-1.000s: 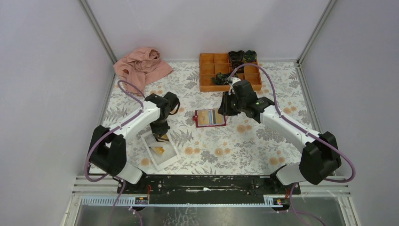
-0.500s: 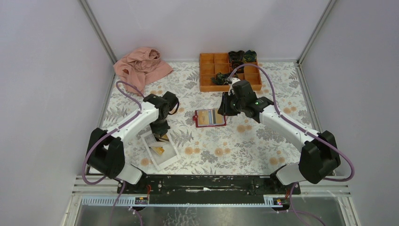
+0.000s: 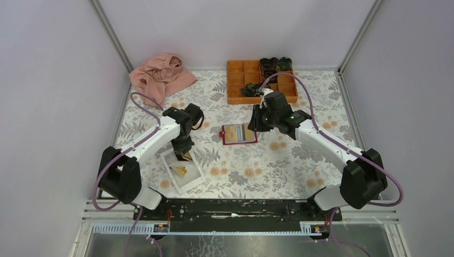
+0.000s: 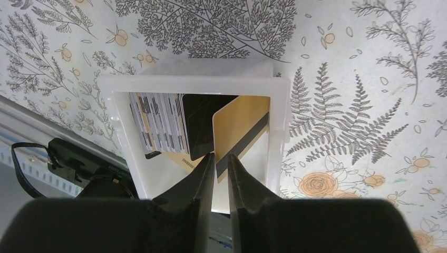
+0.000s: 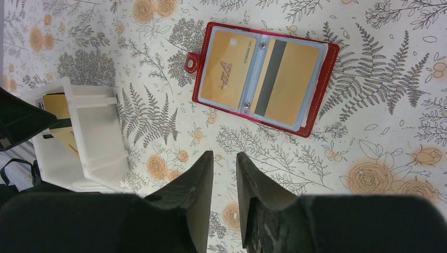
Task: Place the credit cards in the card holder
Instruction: Pick up the credit card from the storage box.
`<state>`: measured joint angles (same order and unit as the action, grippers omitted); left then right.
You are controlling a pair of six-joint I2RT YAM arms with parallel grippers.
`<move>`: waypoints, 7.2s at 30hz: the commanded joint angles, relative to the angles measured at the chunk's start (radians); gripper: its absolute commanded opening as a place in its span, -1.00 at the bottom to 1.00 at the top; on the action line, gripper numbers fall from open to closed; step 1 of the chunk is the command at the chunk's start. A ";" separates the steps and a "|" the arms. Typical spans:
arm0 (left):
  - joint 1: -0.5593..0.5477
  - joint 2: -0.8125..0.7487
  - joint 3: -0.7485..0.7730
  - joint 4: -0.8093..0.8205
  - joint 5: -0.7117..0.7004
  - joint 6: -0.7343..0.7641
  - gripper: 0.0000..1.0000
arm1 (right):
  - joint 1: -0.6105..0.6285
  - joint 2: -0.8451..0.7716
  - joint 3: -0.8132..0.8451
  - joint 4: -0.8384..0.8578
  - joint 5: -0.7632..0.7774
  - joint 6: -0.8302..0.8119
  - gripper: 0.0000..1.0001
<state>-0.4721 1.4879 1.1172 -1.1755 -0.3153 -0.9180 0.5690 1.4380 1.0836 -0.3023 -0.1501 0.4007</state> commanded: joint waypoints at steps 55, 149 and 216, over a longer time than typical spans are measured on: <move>-0.076 -0.479 -0.359 1.317 0.077 -0.143 -1.00 | -0.096 -0.146 -0.135 0.518 -0.327 0.695 -0.29; 0.068 0.023 -0.392 2.076 1.058 -0.250 0.08 | -0.208 0.105 -0.007 0.436 -0.880 0.521 -1.00; -0.005 0.008 -0.364 1.487 0.489 -0.113 -0.03 | -0.232 0.094 -0.010 0.241 -0.665 0.323 -1.00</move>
<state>-0.4412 1.5108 0.6647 0.6125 0.3088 -1.1797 0.3534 1.5848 0.9775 0.1825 -0.8936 0.9321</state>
